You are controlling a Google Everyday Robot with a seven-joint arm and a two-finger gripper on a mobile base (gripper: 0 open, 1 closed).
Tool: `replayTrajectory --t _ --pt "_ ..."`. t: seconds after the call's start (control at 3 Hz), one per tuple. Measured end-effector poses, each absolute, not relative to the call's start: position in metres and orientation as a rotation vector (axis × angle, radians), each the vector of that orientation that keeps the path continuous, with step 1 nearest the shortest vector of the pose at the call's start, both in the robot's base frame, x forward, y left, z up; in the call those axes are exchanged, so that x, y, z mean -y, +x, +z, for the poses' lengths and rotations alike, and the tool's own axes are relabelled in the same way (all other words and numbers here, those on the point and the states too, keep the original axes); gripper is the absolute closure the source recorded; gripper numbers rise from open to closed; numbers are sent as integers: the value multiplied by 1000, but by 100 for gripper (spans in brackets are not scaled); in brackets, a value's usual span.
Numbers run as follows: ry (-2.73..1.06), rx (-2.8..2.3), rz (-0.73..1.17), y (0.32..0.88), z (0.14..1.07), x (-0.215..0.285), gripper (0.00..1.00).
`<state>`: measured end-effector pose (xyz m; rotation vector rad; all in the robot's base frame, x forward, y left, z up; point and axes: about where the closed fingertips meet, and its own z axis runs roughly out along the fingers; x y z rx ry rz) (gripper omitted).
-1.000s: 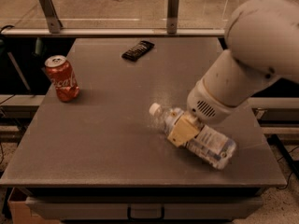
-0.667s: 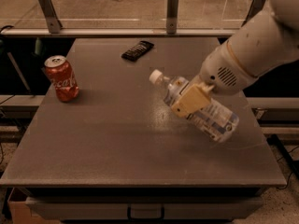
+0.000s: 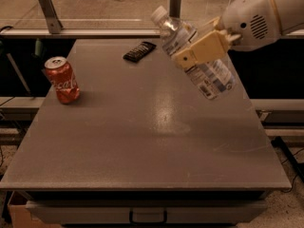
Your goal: Pick blue plastic bottle
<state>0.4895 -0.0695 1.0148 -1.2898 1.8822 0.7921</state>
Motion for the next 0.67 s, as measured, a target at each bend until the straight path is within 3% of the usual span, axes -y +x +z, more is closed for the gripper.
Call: replayTrajectory --t 0.67 --pt "-1273 -1827 862 487 1030 59 100"
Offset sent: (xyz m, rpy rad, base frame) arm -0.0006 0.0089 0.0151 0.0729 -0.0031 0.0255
